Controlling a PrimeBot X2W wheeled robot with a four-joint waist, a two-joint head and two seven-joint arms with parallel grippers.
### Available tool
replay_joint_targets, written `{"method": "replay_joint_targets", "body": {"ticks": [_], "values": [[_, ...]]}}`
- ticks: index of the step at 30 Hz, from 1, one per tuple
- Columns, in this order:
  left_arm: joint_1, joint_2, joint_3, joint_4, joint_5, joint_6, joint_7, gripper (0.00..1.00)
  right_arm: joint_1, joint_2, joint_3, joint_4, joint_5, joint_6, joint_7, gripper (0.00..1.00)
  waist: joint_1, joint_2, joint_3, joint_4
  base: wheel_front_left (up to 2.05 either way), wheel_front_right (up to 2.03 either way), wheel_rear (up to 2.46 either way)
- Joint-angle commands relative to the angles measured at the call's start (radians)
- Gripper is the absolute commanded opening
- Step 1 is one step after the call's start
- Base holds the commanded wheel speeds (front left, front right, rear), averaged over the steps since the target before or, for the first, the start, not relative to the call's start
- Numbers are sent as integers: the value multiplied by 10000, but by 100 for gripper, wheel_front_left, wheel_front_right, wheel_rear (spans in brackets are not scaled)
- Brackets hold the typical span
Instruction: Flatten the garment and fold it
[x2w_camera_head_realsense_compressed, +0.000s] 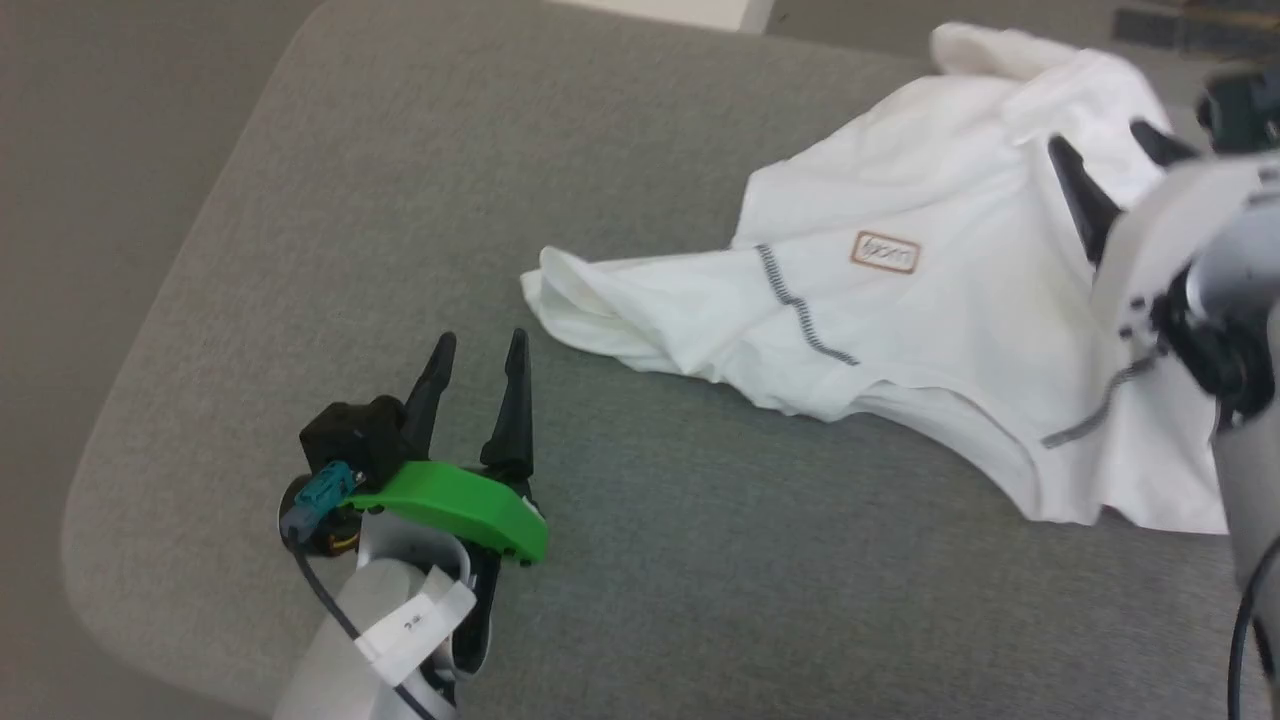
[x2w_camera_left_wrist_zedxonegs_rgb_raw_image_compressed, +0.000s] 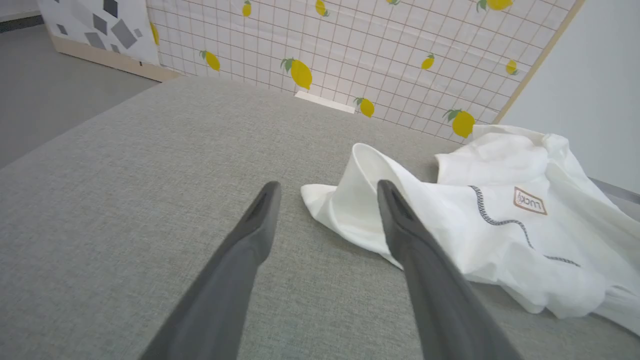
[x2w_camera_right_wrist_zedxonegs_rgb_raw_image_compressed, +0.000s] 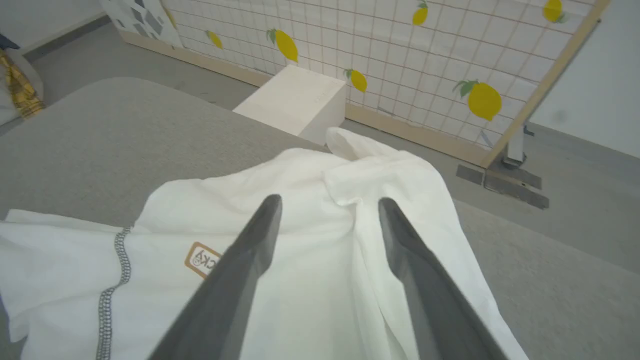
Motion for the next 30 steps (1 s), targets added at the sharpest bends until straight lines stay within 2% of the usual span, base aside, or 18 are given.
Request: {"method": "replay_joint_targets", "body": {"ticks": [1, 6, 11, 17, 20, 22, 23, 24, 26, 30], "values": [[141, 82, -3, -20, -67, -12, 68, 100, 507, 67, -164, -220, 103, -19, -139, 100, 1, 92, -1125, -1114, 0, 0, 0], [445, 135, -109, -159, -173, 23, 403, 100, 2635, 738, -1478, -1315, 319, -19, -461, 100, 1, 92, -1613, -1633, 0, 0, 0], [767, 185, -168, -288, -299, 84, 669, 100, 4700, 1720, -2863, -2579, 151, -19, -355, 100, 1, 92, -1909, -2123, 0, 0, 0], [897, 277, -412, -284, -295, 152, 1252, 100, 5930, 2379, -3747, -3626, 88, -19, 48, 100, 1, 92, -1896, -2632, 0, 0, 0], [610, 265, -854, -44, -266, 110, 2290, 100, 6128, 2510, -3976, -3934, 102, -19, 174, 100, 1, 92, -1789, -2795, 0, 0, 0], [346, 133, -1053, 163, -439, 242, 3282, 100, 6148, 2555, -4073, -4072, 81, -19, 199, 100, 1, 92, -1677, -2894, 0, 0, 0], [-38, -22, -1252, 490, -607, 693, 4735, 100, 6113, 2594, -4089, -4192, 80, -19, 224, 100, 1, 92, -1509, -3040, 0, 0, 0], [-180, -56, -1295, 566, -639, 846, 5143, 100, 6092, 2604, -4081, -4230, 85, -19, 228, 100, 1, 92, -1429, -3092, 0, 0, 0], [-410, -119, -1327, 739, -771, 1020, 5720, 100, 6058, 2618, -4063, -4271, 89, -19, 228, 100, 1, 92, -1310, -3179, 0, 0, 0], [-870, -119, -1314, 983, -772, 1057, 5886, 100, 5973, 2632, -4042, -4275, 119, -19, 212, 100, 1, 92, -1066, -3356, 0, 0, 0]]}}
